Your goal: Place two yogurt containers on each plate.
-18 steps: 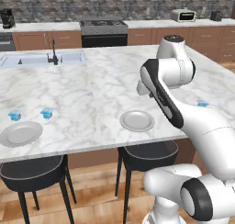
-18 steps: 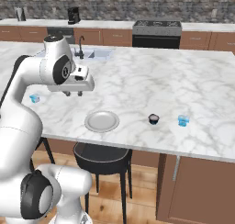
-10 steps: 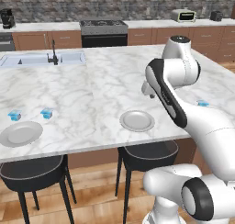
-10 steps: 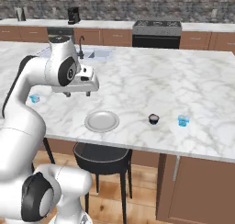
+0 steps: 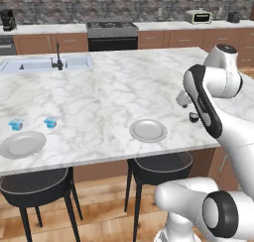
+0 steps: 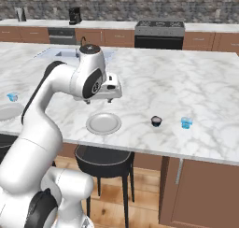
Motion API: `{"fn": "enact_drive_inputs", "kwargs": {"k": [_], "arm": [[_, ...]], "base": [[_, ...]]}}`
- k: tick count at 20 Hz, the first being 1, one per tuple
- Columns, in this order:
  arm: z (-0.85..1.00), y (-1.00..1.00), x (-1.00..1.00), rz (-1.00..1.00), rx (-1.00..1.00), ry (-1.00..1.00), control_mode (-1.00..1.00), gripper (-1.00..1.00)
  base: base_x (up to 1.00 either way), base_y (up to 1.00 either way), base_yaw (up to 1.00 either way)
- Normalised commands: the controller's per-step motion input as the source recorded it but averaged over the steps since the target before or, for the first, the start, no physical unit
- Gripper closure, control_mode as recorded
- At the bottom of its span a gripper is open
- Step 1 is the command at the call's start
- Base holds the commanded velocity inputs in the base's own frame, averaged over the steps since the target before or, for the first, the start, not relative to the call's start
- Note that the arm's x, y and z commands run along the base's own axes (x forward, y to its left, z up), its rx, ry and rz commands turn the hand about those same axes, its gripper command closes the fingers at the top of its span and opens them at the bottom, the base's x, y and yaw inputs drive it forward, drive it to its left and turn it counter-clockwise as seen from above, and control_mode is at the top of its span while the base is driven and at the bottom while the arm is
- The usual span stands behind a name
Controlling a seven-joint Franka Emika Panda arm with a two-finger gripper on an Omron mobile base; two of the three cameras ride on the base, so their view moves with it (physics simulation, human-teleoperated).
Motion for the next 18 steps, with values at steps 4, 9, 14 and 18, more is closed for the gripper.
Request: {"fn": "enact_drive_inputs", "kwargs": {"k": [4, 9, 14, 18], "arm": [[-0.05, -0.60, 0.00, 0.00, 0.01, -0.07, -1.00, -1.00], [-0.06, -0.52, 0.05, -0.07, 0.01, -0.02, -1.00, -1.00], [-0.12, -0.40, 0.24, -0.19, 0.05, 0.00, -1.00, -1.00], [-0.11, -0.27, 0.30, -0.04, 0.13, 0.00, -1.00, -1.00]], "base": [[0.00, 0.00, 0.00], [0.00, 0.00, 0.00], [0.00, 0.00, 0.00], [0.00, 0.00, 0.00]]}}
